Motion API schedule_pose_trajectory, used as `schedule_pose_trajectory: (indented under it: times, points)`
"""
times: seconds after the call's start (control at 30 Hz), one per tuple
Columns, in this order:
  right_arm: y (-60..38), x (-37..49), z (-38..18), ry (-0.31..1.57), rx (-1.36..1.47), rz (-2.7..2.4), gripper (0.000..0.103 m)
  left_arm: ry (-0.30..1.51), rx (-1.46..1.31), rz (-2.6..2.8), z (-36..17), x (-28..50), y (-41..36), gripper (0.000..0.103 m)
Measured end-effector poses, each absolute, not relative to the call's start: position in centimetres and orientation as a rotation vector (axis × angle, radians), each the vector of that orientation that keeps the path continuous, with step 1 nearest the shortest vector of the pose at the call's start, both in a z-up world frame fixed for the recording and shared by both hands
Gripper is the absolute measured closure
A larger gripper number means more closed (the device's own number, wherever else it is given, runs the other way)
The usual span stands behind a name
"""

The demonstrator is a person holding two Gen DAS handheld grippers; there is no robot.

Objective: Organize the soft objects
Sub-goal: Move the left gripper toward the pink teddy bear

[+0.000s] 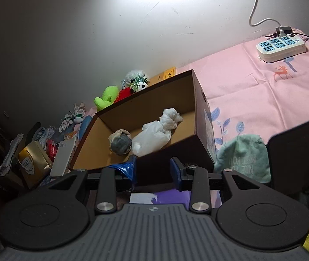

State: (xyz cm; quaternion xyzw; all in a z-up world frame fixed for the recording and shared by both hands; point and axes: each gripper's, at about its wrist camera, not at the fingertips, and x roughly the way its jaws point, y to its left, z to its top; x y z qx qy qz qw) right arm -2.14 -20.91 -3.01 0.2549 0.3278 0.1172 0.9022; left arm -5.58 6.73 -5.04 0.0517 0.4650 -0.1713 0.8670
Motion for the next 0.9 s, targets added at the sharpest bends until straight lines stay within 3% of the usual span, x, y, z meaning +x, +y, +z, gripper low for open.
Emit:
schedule_pose_trajectory:
  times: [0.5,0.9]
  points:
    - [-24.3,-10.4,-6.4,0.755,0.573,0.052,0.085,0.966,0.183,-0.393,-6.2,-2.8,5.3,0.013]
    - [-24.8,-11.0,-7.2,0.766,0.604,0.017,0.085,1.058,-0.070,-0.410,-9.2,1.0,7.2,0.012]
